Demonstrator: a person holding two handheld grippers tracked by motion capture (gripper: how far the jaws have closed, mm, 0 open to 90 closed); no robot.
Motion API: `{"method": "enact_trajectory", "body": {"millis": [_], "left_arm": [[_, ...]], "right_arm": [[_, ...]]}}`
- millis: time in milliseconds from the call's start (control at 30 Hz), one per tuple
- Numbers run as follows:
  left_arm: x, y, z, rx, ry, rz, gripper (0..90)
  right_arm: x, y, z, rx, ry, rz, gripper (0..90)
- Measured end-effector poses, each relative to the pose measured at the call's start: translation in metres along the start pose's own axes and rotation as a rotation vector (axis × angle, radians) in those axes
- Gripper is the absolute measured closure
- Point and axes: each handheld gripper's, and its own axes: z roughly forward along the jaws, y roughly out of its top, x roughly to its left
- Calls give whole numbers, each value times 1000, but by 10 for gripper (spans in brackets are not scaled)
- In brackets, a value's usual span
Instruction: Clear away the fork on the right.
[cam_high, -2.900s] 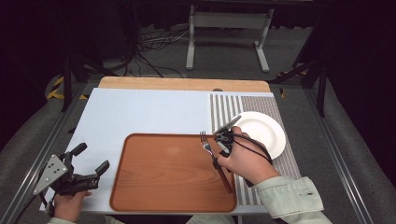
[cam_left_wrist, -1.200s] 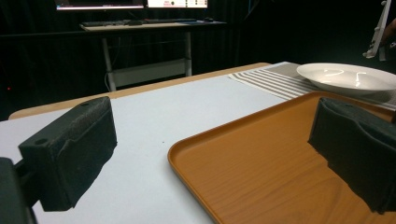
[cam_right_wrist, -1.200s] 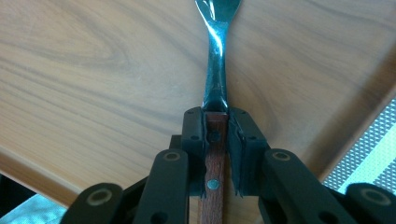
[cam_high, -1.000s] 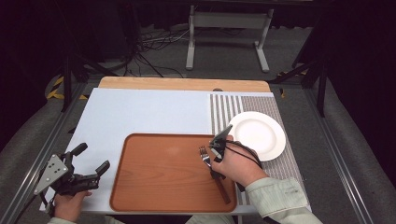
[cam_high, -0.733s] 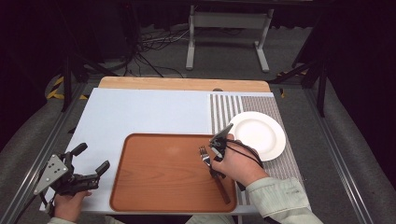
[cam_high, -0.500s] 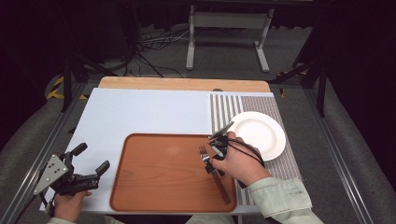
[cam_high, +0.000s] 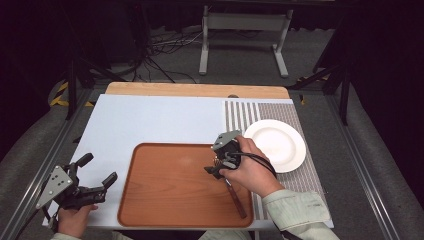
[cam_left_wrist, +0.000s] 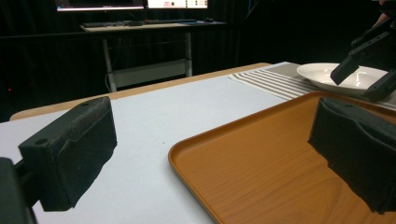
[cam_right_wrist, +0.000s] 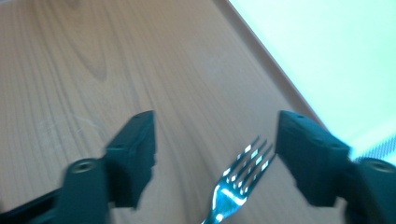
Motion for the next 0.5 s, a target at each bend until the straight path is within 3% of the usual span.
{"method": "enact_trajectory", "body": {"millis": [167, 267, 500], "left_arm": [[0, 0, 0, 0, -1, 0, 15], [0, 0, 0, 1, -1, -1, 15], [0, 0, 1, 0, -1, 0, 15]], "right_arm": [[-4, 1, 8, 4, 10, -89, 613], [-7, 0, 15, -1, 25, -110, 733], [-8, -3, 30, 8, 53, -128, 887]]}}
